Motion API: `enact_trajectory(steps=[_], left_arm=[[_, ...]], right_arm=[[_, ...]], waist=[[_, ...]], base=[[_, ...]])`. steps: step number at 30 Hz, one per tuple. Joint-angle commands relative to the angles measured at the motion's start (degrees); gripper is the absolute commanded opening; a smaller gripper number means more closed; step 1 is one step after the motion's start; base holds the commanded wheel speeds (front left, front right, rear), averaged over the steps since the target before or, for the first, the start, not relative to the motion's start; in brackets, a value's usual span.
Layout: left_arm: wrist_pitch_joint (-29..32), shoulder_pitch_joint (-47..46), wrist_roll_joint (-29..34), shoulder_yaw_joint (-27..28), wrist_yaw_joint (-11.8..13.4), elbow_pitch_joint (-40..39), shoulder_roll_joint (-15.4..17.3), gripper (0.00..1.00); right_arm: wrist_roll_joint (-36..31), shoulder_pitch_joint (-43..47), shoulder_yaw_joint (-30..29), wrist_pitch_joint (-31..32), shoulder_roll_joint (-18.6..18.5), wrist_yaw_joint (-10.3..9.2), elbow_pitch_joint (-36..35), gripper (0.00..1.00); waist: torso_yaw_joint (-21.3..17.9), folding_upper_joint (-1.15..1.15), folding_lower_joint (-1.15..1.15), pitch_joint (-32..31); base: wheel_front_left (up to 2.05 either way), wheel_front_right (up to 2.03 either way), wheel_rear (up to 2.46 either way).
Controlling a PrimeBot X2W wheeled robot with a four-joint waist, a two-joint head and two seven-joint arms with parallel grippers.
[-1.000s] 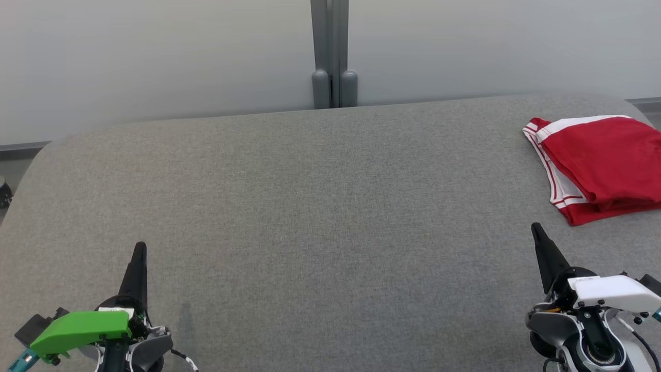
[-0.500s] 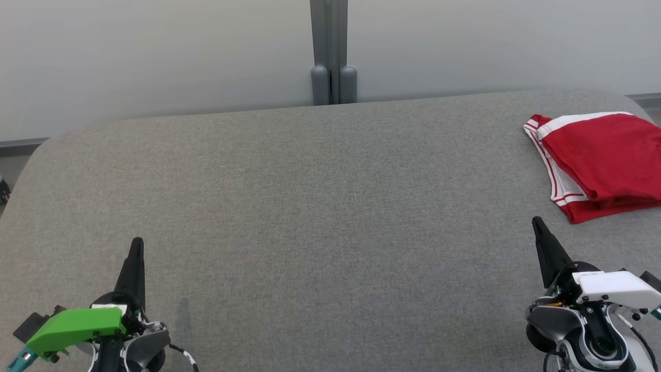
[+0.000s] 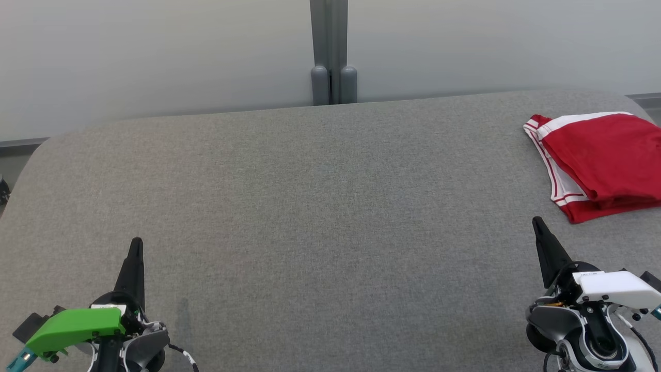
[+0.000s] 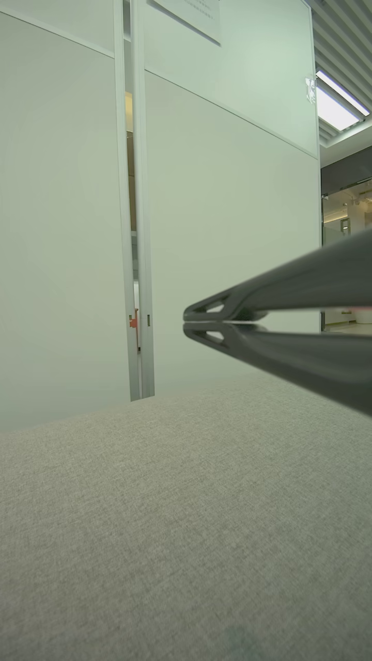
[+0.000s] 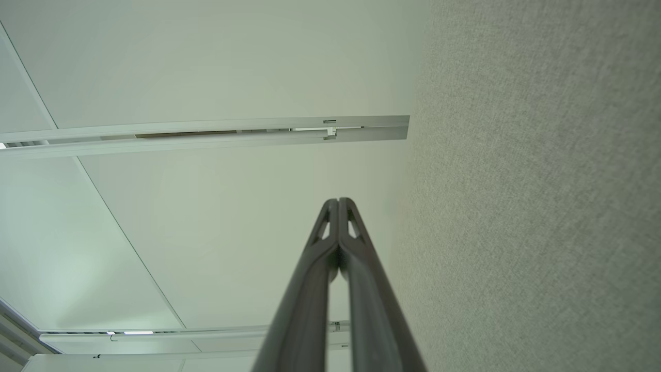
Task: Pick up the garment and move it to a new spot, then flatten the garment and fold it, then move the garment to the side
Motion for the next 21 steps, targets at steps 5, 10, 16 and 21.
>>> enact_trajectory(steps=[5,10,16,21], left_arm=[[0.17,-0.95,0.27,0.25,-0.33,0.07,-0.14,0.00],[0.25,-0.96,0.30,0.34,-0.34,0.07,-0.20,0.00],[0.29,-0.97,0.47,0.45,-0.34,0.09,-0.28,0.00],[0.41,-0.99,0.59,0.54,-0.34,0.08,-0.34,0.00]], right_arm=[[0.04,-0.33,-0.15,0.31,-0.04,0.04,0.12,0.00],[0.01,-0.34,-0.16,0.31,-0.02,0.04,0.12,0.00],[-0.03,-0.34,-0.20,0.35,0.01,0.04,0.12,0.00],[-0.06,-0.34,-0.21,0.37,0.03,0.04,0.11,0.00]], waist=[[0.00,0.00,0.00,0.00],[0.00,0.00,0.00,0.00],[0.00,0.00,0.00,0.00],[0.00,0.00,0.00,0.00]], base=[[0.00,0.00,0.00],[0.00,0.00,0.00],[0.00,0.00,0.00],[0.00,0.00,0.00]])
